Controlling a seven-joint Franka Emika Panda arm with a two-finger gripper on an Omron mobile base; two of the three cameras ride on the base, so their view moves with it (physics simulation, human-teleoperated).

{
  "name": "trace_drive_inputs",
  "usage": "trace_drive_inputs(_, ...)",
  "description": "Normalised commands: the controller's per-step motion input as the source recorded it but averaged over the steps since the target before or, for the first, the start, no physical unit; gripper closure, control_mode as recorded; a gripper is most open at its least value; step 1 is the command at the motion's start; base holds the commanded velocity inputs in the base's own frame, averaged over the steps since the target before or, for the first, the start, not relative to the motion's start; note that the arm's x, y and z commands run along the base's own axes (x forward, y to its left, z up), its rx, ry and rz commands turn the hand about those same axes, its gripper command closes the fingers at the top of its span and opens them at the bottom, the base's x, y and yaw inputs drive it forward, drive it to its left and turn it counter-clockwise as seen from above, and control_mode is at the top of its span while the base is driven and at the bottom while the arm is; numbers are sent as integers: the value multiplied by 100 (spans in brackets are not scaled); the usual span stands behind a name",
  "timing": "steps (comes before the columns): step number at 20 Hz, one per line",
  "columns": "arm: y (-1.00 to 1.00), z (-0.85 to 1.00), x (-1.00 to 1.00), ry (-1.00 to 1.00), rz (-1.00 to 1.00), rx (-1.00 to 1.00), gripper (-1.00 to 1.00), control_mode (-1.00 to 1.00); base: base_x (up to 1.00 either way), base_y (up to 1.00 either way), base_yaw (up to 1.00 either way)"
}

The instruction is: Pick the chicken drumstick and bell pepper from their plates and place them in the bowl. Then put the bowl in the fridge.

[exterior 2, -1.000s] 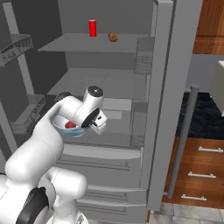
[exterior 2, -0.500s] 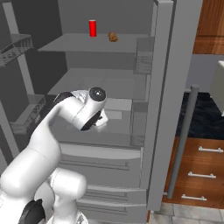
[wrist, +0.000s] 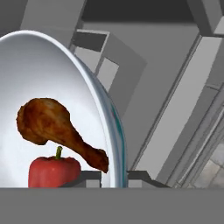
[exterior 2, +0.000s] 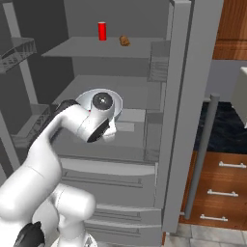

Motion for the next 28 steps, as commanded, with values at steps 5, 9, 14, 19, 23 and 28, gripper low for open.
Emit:
trace_drive_inputs(5,0,22,43,13,-25,-2,100,-100,0,0,0)
trace_drive_inputs(9,-7,17,34,-1,-14,0,100,-100,0,0,0)
trace_drive_inputs(14,-2,8,42,-1,-2,0,100,-100,0,0,0)
trace_drive_inputs(19,-4,3,55,-1,3,0,100,-100,0,0,0)
trace_drive_inputs(23,-7,3,61,-2,1,1,100,-100,0,0,0)
trace_drive_inputs(28,-9,-5,68,0,6,1,100,-100,0,0,0)
